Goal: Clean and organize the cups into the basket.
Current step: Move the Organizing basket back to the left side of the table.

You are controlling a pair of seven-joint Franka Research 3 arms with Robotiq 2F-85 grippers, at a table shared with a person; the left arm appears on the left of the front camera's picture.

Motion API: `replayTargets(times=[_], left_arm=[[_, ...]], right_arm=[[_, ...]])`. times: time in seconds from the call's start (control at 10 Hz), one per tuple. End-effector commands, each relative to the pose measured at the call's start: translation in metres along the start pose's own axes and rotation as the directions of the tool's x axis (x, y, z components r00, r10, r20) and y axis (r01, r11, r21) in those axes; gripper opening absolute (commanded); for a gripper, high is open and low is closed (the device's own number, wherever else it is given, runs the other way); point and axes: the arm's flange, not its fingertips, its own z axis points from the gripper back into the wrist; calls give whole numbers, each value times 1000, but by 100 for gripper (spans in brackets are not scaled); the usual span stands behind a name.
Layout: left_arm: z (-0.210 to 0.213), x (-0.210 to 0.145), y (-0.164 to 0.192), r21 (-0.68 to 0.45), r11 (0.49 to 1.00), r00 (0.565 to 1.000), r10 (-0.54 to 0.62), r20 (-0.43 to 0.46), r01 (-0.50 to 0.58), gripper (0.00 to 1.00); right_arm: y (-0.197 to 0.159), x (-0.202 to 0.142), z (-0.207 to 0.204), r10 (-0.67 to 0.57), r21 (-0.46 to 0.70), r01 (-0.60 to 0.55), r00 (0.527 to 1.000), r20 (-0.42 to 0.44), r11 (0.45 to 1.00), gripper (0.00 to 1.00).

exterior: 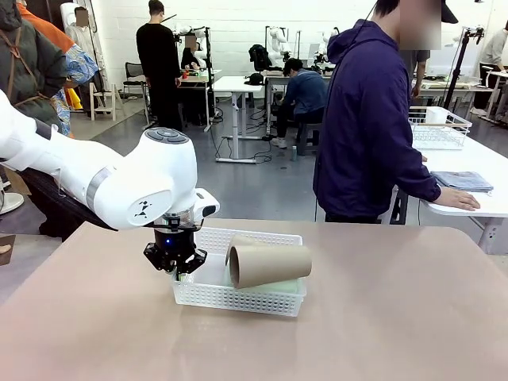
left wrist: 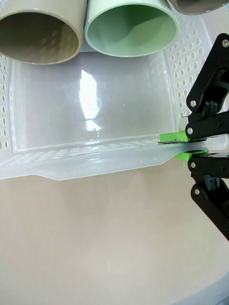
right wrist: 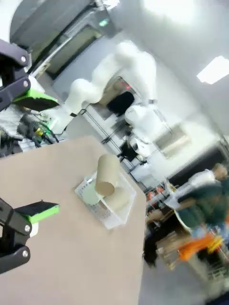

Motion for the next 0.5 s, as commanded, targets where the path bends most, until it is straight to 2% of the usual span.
replayTargets(times=[0.0,0.2,0.4], left_arm=[[-1,-1,0,8,1000,1000,-13,2,13,0],[-1,-1,0,8,1000,1000,-13,2,13,0],[-1,-1,0,8,1000,1000,-13,2,13,0]], right_arm=[[11,19,23,-543,-124,559,828,138,820,100],[12,24,44,-652,-189,669,743,154,719,100],[9,36,56,-691,-210,706,707,153,676,100]])
